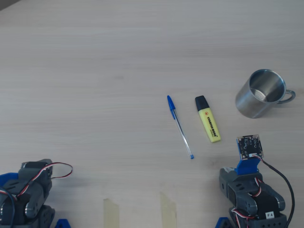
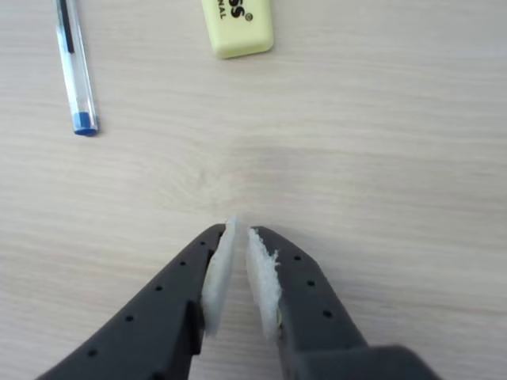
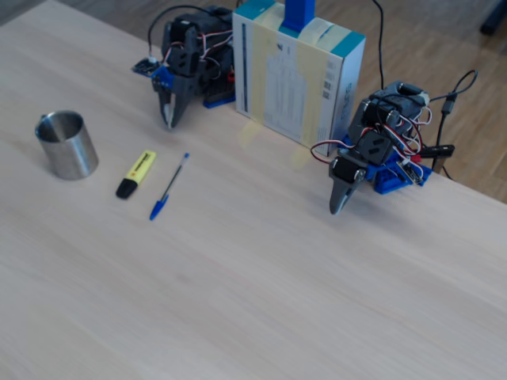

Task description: Grab the blue pen and put it in the silver cup.

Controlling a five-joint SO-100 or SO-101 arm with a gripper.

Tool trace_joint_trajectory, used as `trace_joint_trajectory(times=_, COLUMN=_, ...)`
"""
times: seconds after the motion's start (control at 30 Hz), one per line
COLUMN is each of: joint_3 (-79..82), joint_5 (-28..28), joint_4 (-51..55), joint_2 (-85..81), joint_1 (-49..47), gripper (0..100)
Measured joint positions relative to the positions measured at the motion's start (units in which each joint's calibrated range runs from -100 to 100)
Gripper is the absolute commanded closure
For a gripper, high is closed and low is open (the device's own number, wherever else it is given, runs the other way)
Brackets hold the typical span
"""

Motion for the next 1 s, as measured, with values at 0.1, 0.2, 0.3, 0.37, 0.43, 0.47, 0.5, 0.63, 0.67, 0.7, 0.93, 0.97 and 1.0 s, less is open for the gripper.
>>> trace_joint_trajectory(times=0.1, joint_3=0.00, joint_5=0.00, joint_4=0.34, joint_2=0.00, joint_1=-0.16, gripper=97)
trace_joint_trajectory(times=0.2, joint_3=0.00, joint_5=0.00, joint_4=0.34, joint_2=-0.08, joint_1=-0.49, gripper=97)
trace_joint_trajectory(times=0.3, joint_3=0.00, joint_5=0.00, joint_4=0.34, joint_2=-0.08, joint_1=-0.32, gripper=97)
trace_joint_trajectory(times=0.37, joint_3=0.00, joint_5=0.00, joint_4=0.34, joint_2=-0.08, joint_1=-0.32, gripper=97)
trace_joint_trajectory(times=0.43, joint_3=0.00, joint_5=0.00, joint_4=0.34, joint_2=-0.08, joint_1=-0.32, gripper=97)
trace_joint_trajectory(times=0.47, joint_3=0.00, joint_5=0.00, joint_4=0.34, joint_2=-0.08, joint_1=-0.32, gripper=97)
trace_joint_trajectory(times=0.5, joint_3=0.00, joint_5=0.00, joint_4=0.34, joint_2=-0.08, joint_1=-0.32, gripper=97)
trace_joint_trajectory(times=0.63, joint_3=0.00, joint_5=0.00, joint_4=0.34, joint_2=-0.08, joint_1=-0.32, gripper=97)
trace_joint_trajectory(times=0.67, joint_3=0.00, joint_5=0.00, joint_4=0.34, joint_2=-0.08, joint_1=-0.32, gripper=97)
trace_joint_trajectory(times=0.7, joint_3=0.00, joint_5=0.00, joint_4=0.34, joint_2=-0.08, joint_1=-0.32, gripper=97)
trace_joint_trajectory(times=0.93, joint_3=-4.42, joint_5=0.00, joint_4=0.92, joint_2=2.00, joint_1=-4.45, gripper=92)
trace_joint_trajectory(times=0.97, joint_3=-6.04, joint_5=0.00, joint_4=0.92, joint_2=3.66, joint_1=-4.94, gripper=89)
trace_joint_trajectory(times=1.0, joint_3=-7.31, joint_5=0.00, joint_4=0.92, joint_2=5.24, joint_1=-5.50, gripper=85)
